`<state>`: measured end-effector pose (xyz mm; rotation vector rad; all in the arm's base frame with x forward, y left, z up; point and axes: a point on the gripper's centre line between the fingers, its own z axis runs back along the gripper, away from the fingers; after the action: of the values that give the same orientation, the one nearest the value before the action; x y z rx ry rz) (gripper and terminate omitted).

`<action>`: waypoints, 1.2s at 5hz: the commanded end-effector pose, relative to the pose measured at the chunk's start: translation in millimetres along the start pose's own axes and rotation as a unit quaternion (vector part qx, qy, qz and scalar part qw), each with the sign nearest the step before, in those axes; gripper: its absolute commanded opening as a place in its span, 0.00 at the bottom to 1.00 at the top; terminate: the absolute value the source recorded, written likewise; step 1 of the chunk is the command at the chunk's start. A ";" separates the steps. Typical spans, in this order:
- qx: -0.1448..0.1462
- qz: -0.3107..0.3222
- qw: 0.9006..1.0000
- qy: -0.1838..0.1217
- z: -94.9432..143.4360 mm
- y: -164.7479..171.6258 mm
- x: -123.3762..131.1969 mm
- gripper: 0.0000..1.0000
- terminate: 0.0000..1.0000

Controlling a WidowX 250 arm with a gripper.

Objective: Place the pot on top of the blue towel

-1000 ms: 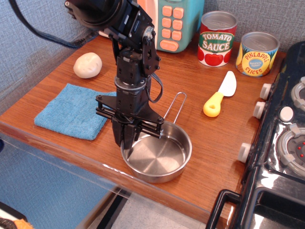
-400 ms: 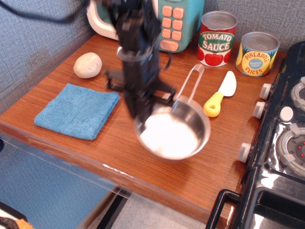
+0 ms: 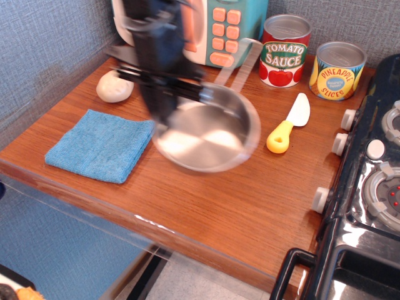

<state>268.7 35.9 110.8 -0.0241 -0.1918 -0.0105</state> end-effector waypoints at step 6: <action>0.022 0.101 0.992 0.076 -40.2 131.3 -26.2 0.00 0.00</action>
<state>254.3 165.9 53.2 -0.0152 -0.0098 0.2080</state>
